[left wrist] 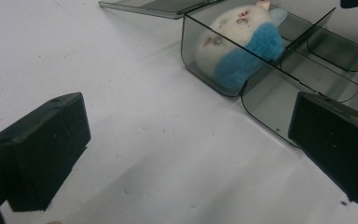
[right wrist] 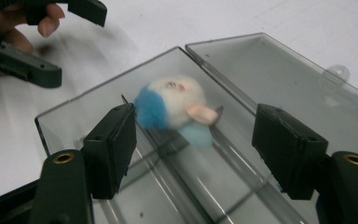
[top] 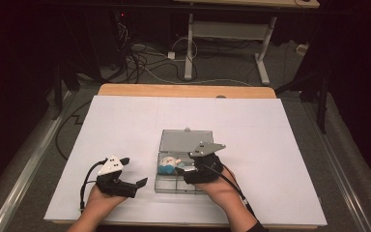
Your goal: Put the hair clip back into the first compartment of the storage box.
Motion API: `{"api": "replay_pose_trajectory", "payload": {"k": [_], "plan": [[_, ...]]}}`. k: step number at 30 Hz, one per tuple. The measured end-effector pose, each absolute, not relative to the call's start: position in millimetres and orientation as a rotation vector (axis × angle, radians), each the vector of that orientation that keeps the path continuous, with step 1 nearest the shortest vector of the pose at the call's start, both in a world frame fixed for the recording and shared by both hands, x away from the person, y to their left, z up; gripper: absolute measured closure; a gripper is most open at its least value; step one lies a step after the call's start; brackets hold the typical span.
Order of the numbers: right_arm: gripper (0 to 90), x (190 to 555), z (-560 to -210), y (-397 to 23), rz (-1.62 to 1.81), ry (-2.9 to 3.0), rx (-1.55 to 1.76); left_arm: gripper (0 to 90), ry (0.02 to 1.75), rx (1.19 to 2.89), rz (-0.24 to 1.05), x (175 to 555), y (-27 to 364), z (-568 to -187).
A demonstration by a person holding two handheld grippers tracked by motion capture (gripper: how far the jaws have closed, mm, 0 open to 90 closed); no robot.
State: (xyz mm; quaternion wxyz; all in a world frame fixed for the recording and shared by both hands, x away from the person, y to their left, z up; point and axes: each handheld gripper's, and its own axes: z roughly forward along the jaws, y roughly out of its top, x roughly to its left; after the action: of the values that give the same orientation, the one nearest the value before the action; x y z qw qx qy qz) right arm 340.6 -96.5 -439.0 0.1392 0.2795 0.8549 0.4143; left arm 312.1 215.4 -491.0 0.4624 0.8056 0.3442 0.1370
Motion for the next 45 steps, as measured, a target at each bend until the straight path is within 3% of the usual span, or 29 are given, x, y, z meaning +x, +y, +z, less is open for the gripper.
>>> {"api": "replay_pose_trajectory", "payload": {"k": [30, 45], "plan": [[14.9, 310, -454, -183, 1.264, 2.313, 0.936, 0.0, 0.844, 1.977, 0.333, 312, 216, -491], [0.4, 306, -460, -222, 1.238, 2.206, 1.054, 0.0, 0.846, 1.968, 0.324, 312, 217, -491]]}}
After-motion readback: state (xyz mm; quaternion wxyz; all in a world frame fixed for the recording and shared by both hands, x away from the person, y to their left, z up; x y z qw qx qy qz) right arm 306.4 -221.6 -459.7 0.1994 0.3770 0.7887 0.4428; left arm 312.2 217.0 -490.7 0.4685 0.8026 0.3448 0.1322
